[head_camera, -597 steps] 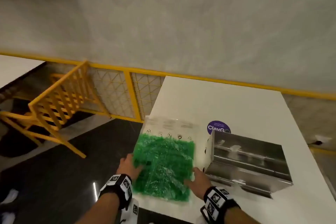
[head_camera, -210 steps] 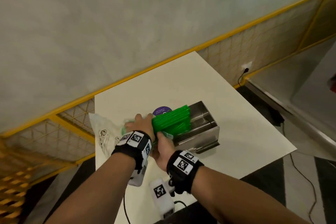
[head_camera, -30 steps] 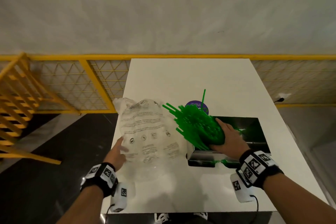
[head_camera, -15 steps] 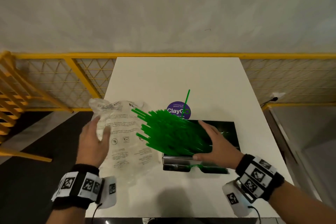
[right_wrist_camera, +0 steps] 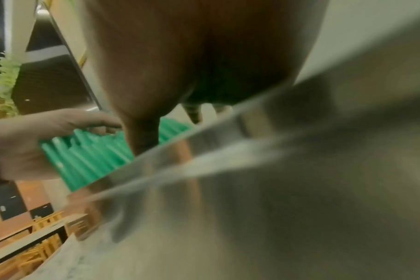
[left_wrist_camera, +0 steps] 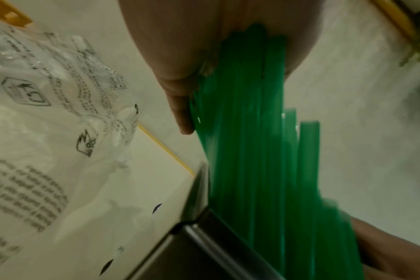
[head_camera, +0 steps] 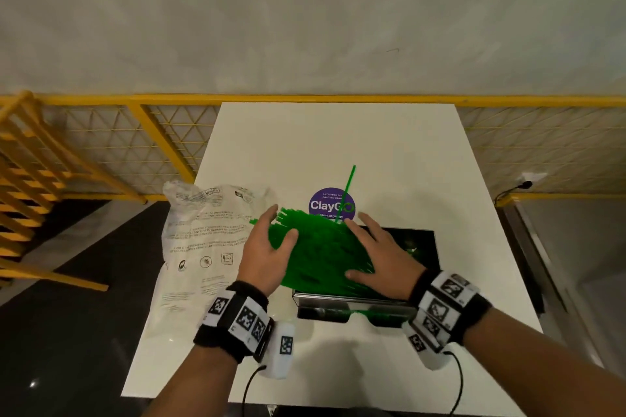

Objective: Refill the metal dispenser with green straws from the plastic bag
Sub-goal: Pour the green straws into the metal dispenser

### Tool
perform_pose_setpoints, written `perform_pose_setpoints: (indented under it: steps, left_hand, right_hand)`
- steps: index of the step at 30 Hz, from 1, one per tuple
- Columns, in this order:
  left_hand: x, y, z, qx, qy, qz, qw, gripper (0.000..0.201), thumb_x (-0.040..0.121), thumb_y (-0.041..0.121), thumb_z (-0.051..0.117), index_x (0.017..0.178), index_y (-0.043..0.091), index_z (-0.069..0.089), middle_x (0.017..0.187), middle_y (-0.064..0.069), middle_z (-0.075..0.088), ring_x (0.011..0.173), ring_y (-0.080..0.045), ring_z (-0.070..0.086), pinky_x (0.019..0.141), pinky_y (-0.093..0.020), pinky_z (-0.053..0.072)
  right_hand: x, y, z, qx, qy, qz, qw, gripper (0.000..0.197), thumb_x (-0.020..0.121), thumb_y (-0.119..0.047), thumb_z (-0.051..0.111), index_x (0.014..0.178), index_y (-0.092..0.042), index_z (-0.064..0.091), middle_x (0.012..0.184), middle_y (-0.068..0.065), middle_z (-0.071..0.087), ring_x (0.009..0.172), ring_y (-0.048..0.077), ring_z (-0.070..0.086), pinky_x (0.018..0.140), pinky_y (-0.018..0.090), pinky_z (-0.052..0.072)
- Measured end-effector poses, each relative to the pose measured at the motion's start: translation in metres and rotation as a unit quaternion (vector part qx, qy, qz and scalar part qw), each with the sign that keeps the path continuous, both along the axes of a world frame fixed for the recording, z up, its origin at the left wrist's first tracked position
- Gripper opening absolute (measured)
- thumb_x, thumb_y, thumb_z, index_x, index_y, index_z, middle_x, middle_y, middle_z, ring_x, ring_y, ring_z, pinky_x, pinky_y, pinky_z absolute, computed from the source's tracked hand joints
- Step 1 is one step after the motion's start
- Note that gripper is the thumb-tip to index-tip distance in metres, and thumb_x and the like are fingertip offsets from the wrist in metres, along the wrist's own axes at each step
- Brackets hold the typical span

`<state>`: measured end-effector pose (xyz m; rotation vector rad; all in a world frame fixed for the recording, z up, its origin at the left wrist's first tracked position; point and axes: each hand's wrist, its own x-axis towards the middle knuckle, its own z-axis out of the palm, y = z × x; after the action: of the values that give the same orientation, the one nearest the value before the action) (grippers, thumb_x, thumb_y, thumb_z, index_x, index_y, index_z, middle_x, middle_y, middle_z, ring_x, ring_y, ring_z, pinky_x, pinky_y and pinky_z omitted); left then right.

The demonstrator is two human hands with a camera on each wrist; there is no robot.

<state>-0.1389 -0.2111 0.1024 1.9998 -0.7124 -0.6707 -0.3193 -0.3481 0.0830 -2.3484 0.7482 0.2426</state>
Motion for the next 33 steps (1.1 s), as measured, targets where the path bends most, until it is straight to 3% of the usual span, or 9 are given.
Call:
perform_pose_setpoints:
  steps: [5,10,14,16,19,23,27,31,33]
  left_hand:
    - [-0.001,-0.001,-0.002,-0.027,0.066,0.01,0.997,0.04,0.094,0.012,0.055,0.133,0.014,0.048,0.116,0.003,0.059,0.112,-0.015,0.056,0.095,-0.029,0.046]
    - [-0.003,0.001,-0.005,-0.054,0.145,-0.003,0.988,0.05,0.096,0.017,0.051,0.143,0.027,0.037,0.134,0.008,0.048,0.126,-0.013,0.046,0.105,-0.037,0.041]
    - [0.006,0.013,0.007,-0.056,0.017,-0.058,0.997,0.059,0.092,0.037,0.053,0.139,0.054,0.021,0.138,0.019,0.033,0.125,-0.006,0.037,0.098,-0.032,0.038]
    - [0.013,0.015,0.01,-0.087,-0.021,-0.016,0.996,0.058,0.091,0.044,0.052,0.139,0.052,0.021,0.14,0.013,0.031,0.122,-0.011,0.039,0.094,-0.036,0.043]
    - [0.012,0.007,0.008,-0.068,0.048,-0.006,0.997,0.063,0.093,0.045,0.045,0.147,0.038,0.014,0.154,0.007,0.02,0.136,-0.014,0.028,0.11,-0.044,0.032]
    - [-0.007,0.001,0.002,-0.03,0.107,-0.077,0.991,0.059,0.097,0.044,0.034,0.149,0.036,0.007,0.158,0.006,0.014,0.142,-0.009,0.017,0.116,-0.033,0.018]
    - [0.0,0.006,0.005,-0.001,0.12,-0.128,0.984,0.057,0.099,0.043,0.027,0.149,0.038,0.0,0.156,0.012,0.012,0.131,0.005,0.013,0.106,-0.019,0.013]
    - [0.037,0.018,0.013,-0.013,0.082,-0.124,0.989,0.059,0.09,0.063,0.025,0.145,0.049,0.008,0.154,0.013,0.022,0.138,-0.014,0.029,0.111,-0.043,0.029]
    - [0.055,0.023,0.019,-0.04,0.076,-0.102,0.991,0.06,0.087,0.064,0.037,0.143,0.048,0.02,0.149,0.012,0.032,0.133,-0.017,0.04,0.104,-0.042,0.039]
  right_hand:
    - [0.001,0.019,-0.006,-0.012,-0.001,0.012,1.0,0.079,0.092,-0.046,0.05,0.15,-0.032,-0.001,0.157,-0.01,-0.006,0.143,0.025,0.02,0.112,0.047,0.032]
    - [0.004,0.025,-0.005,-0.012,0.019,0.005,1.0,0.076,0.096,-0.042,0.045,0.15,-0.031,-0.006,0.159,-0.01,-0.01,0.146,0.022,0.01,0.115,0.048,0.026]
    - [-0.003,0.027,-0.001,0.012,-0.035,-0.029,0.999,0.078,0.093,-0.043,0.051,0.151,-0.032,0.0,0.159,-0.007,0.006,0.145,0.02,0.012,0.117,0.043,0.023]
    - [-0.009,0.026,0.0,0.032,-0.07,-0.065,0.995,0.085,0.088,-0.05,0.055,0.151,-0.031,0.0,0.159,-0.006,0.006,0.146,0.017,0.009,0.118,0.042,0.021]
    - [-0.009,0.03,-0.003,0.033,-0.008,-0.052,0.998,0.103,0.078,-0.069,0.052,0.15,-0.03,-0.011,0.16,-0.004,-0.002,0.147,0.019,0.003,0.119,0.047,0.017]
    - [0.008,0.043,-0.009,0.013,0.046,-0.042,0.998,0.11,0.077,-0.071,0.053,0.147,-0.029,-0.02,0.16,0.0,-0.011,0.147,0.024,-0.003,0.119,0.046,0.012]
    - [0.014,0.049,-0.009,-0.006,0.039,-0.06,0.997,0.113,0.075,-0.071,0.056,0.147,-0.03,-0.02,0.159,0.0,-0.009,0.147,0.023,-0.002,0.118,0.045,0.011]
    - [0.011,0.051,-0.01,-0.011,0.019,-0.077,0.997,0.114,0.072,-0.07,0.06,0.148,-0.033,-0.017,0.159,-0.003,-0.008,0.147,0.022,-0.002,0.118,0.045,0.012]
    - [0.009,0.053,-0.01,-0.015,-0.02,-0.1,0.995,0.113,0.071,-0.068,0.062,0.147,-0.036,-0.016,0.159,-0.006,-0.01,0.147,0.02,-0.001,0.118,0.042,0.012]
